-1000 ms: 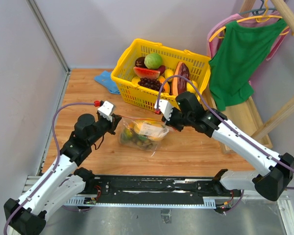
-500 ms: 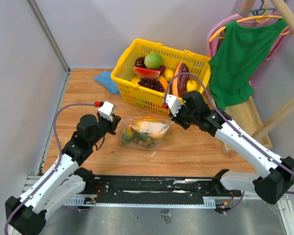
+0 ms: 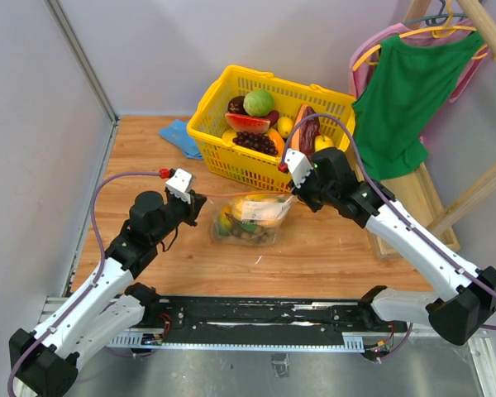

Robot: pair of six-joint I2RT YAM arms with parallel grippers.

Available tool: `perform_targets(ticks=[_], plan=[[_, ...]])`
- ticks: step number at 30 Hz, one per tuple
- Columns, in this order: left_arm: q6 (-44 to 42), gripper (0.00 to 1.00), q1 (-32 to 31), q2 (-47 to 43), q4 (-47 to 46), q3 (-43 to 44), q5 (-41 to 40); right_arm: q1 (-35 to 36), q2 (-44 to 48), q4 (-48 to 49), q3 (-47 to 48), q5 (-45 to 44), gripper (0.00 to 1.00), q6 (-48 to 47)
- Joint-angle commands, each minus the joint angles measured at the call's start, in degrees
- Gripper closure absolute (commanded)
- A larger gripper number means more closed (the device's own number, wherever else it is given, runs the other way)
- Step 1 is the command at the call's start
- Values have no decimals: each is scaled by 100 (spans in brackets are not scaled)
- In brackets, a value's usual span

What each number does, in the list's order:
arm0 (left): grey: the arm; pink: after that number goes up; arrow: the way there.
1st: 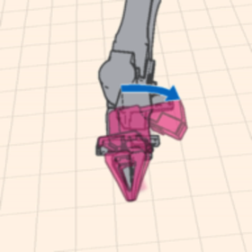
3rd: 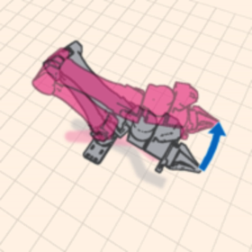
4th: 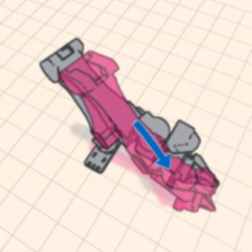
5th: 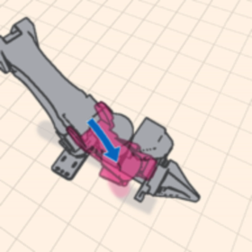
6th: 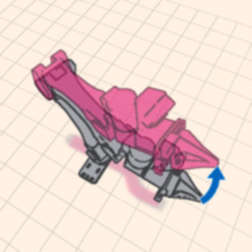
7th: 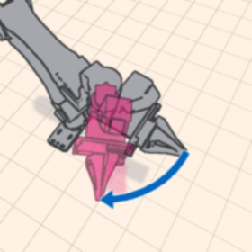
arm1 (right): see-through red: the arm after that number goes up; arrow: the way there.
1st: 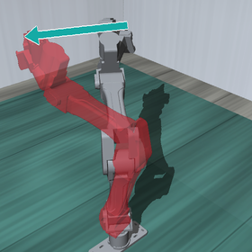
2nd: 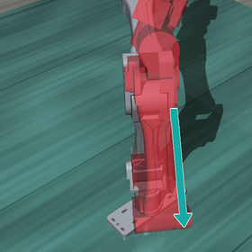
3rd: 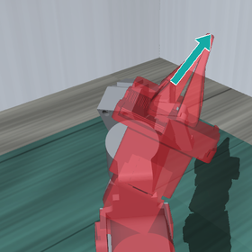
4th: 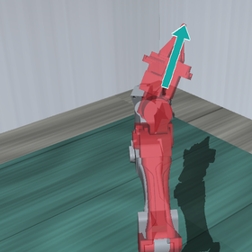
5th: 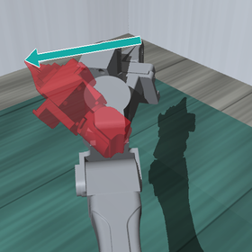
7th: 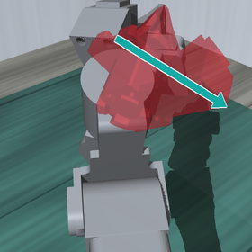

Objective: Place the food in the zip-top bag and seal the zipper
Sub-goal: Zip the zipper food storage bag at the center of the board, then reset both arms

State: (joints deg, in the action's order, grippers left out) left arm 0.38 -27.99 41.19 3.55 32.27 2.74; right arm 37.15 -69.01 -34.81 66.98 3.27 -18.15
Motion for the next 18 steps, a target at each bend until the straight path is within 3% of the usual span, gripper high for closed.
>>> perform_targets(ticks=[1, 5, 14, 16, 18], plan=[[109, 95, 74, 70, -108, 361, -287, -171, -10, -163, 299, -405, 91, 185], [206, 76, 68, 41, -23, 467, -311, -173, 14, -159, 334, -290, 71, 206], [380, 32, 70, -235, 458, 919, -695, -173, 474, 220, 351, -405, 7, 389], [472, 24, 71, -339, 503, 1032, -849, -181, 586, 349, 350, -599, 1, 461], [546, 17, 66, -438, 515, 1170, -1032, -197, 704, 517, 355, -894, 2, 556]])
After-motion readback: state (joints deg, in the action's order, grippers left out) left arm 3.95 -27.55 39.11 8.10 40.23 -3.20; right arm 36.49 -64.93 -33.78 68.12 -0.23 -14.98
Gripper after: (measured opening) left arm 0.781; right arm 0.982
